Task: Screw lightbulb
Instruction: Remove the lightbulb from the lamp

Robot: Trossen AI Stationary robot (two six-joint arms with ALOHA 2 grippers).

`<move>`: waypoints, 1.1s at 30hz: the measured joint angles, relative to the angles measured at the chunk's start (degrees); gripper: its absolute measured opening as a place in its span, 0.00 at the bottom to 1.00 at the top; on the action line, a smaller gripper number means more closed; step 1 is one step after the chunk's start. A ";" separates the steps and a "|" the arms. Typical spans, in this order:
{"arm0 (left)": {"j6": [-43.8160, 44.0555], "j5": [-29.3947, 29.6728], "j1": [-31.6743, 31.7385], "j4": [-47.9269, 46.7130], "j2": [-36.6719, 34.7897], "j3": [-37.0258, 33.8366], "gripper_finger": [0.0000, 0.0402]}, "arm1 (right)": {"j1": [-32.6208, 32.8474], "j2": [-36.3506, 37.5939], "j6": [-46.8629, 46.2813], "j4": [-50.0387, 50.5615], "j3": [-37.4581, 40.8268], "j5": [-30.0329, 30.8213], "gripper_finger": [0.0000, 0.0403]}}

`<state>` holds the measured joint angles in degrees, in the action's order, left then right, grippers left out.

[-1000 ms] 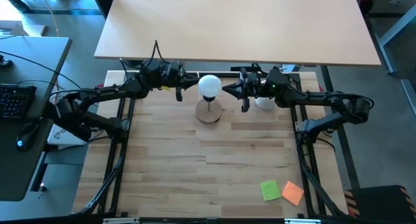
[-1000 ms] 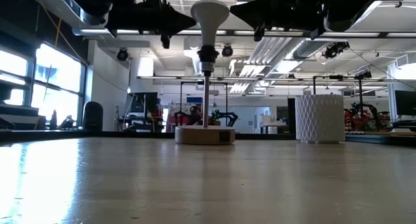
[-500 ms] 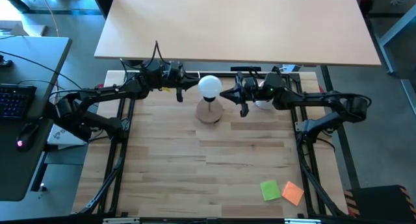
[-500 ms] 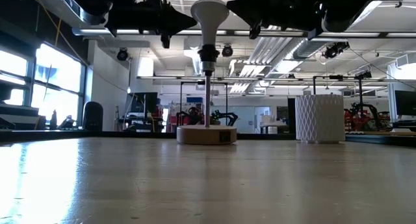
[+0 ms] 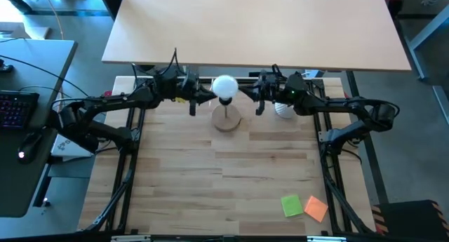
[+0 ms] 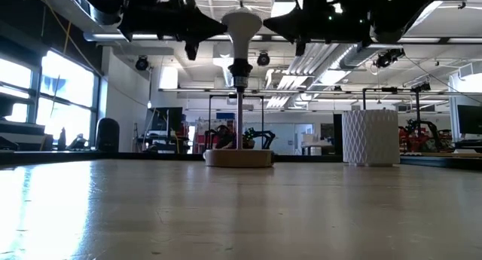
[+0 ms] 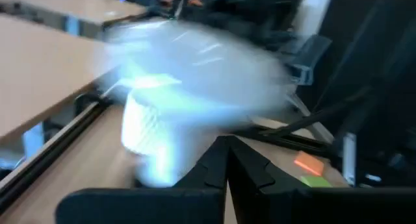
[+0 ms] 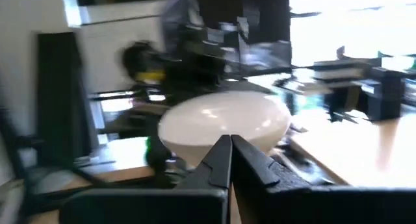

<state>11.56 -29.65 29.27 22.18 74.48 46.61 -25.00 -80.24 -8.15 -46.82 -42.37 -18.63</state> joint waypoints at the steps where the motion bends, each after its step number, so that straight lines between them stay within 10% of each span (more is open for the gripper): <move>1: -0.52 -0.08 -0.44 -0.20 -0.54 0.02 0.00 | -0.27 -0.01 -0.31 0.97 0.00 1.29 0.00; 33: -8.42 21.60 -10.17 -1.13 -5.99 0.09 0.00 | -2.91 -2.78 4.00 11.23 -9.42 8.99 0.00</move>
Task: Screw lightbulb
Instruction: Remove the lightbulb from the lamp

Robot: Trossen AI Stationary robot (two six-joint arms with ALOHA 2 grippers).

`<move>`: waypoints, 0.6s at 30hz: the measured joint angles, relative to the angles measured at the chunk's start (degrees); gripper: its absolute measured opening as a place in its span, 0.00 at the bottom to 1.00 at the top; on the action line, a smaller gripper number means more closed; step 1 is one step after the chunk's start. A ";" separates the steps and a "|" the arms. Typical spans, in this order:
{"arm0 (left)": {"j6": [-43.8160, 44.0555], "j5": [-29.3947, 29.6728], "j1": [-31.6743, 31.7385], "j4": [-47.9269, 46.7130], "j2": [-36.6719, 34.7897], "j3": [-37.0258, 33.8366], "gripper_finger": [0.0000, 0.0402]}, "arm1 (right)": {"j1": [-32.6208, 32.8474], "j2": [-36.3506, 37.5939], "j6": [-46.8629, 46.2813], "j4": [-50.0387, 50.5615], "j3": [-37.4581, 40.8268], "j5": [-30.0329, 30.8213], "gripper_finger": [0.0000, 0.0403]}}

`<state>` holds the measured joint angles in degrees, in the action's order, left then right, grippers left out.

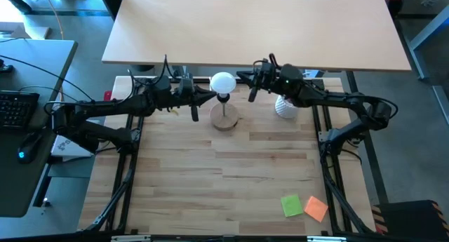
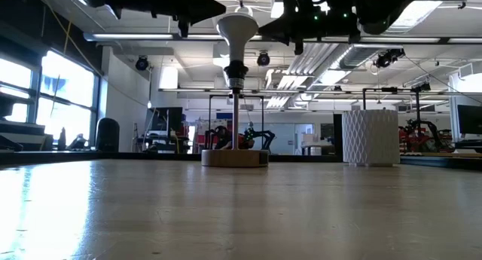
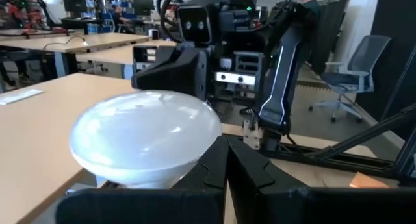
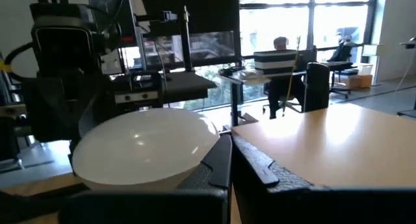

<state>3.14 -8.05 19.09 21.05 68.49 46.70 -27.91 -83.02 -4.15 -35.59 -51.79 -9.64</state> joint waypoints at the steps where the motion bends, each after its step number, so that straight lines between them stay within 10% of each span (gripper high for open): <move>1: -0.02 0.00 0.00 0.22 -0.01 0.00 0.00 | -0.28 0.00 -0.34 0.09 0.00 -0.47 0.00; 18: -3.45 5.59 1.95 -3.76 -0.35 0.13 0.00 | 1.16 0.17 -2.49 4.78 -0.02 -16.69 0.00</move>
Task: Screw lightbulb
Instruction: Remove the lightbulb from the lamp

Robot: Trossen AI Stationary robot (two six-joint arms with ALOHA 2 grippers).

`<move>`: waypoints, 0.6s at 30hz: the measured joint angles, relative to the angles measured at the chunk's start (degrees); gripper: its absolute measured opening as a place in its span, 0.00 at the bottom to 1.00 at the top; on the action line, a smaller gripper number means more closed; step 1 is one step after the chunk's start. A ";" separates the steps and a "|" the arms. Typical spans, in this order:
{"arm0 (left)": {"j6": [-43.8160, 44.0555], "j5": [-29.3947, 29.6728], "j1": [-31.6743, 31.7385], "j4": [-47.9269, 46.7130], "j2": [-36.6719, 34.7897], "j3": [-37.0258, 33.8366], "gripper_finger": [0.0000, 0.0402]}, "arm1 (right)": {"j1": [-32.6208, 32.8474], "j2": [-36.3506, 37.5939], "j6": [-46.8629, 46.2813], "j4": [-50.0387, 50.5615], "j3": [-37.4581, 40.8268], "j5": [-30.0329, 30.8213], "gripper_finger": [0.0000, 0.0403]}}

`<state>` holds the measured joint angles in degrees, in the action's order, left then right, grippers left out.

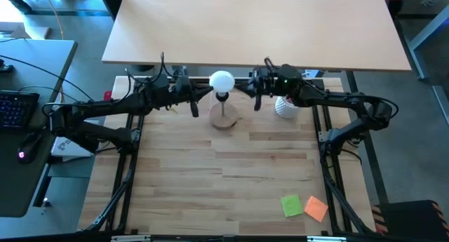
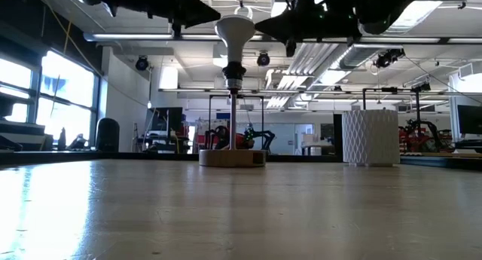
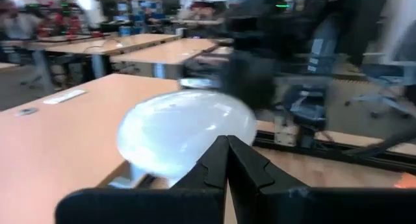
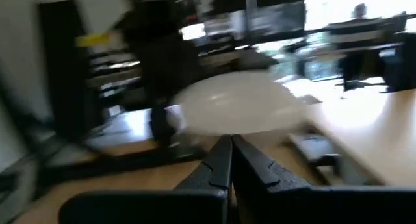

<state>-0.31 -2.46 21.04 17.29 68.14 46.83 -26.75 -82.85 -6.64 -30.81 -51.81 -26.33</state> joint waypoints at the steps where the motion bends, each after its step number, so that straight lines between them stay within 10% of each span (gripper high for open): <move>1: -0.27 1.09 0.20 -0.46 0.13 0.08 0.00 | 0.25 -0.09 0.00 0.15 0.00 -2.56 0.00; 8: -1.46 6.64 0.76 -4.53 0.17 -0.07 0.00 | 1.20 -0.16 2.38 -0.11 0.02 -14.59 0.00; 18: -5.35 11.44 2.79 -5.66 0.39 -0.17 0.00 | 1.66 -0.04 2.60 -1.26 0.02 -5.64 0.00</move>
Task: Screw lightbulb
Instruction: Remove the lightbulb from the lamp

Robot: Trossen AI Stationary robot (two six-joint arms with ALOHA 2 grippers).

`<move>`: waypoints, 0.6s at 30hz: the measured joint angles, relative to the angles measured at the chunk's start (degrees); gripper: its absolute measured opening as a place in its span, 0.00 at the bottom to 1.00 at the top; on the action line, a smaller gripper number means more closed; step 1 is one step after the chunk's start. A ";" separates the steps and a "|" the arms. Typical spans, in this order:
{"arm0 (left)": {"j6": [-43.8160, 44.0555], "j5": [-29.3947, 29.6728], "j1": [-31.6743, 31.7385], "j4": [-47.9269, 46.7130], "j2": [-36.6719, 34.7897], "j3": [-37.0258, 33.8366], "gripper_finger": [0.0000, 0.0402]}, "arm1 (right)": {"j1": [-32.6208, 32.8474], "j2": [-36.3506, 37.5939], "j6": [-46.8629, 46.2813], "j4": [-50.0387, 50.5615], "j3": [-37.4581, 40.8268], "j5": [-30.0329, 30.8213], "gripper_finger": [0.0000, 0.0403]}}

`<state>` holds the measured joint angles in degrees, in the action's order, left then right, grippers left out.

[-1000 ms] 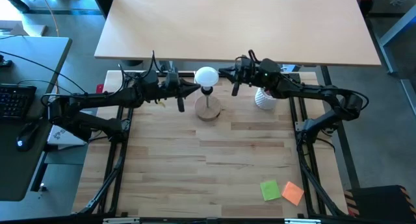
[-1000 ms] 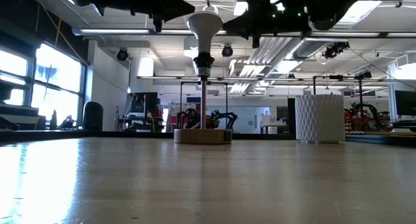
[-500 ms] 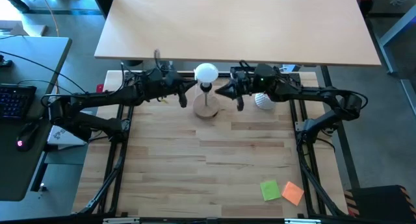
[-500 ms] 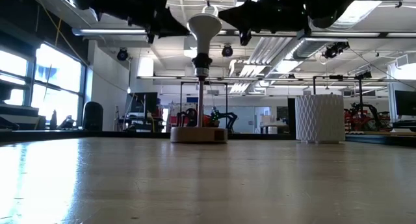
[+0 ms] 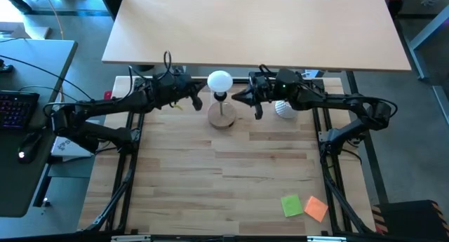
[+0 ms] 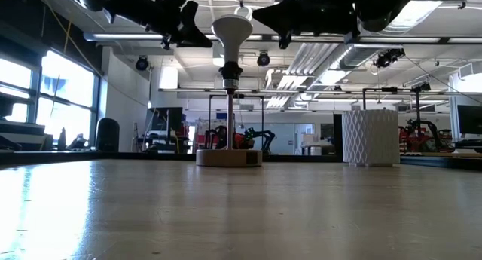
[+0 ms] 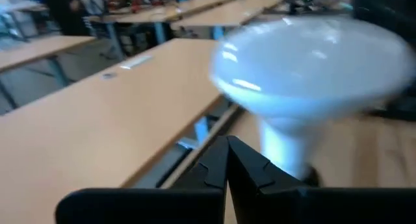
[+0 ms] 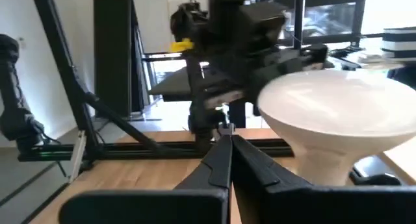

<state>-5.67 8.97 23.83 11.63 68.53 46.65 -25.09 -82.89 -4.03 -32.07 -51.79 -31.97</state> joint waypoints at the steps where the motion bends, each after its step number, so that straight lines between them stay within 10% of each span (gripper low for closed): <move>1: -0.07 -0.03 0.83 0.68 -0.02 0.00 0.00 | 0.21 0.00 0.00 -0.47 0.01 0.07 0.00; 11: 0.73 -18.44 10.74 8.00 1.49 0.00 0.00 | 1.82 0.00 0.12 -4.97 -0.40 2.80 0.00; 18: 6.82 -33.05 15.64 20.09 8.41 0.03 0.00 | 0.84 -0.49 4.82 11.64 -8.81 1.97 0.00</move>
<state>1.16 -24.07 39.47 31.72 76.94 46.68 -24.25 -83.39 0.79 -20.43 -60.60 -30.00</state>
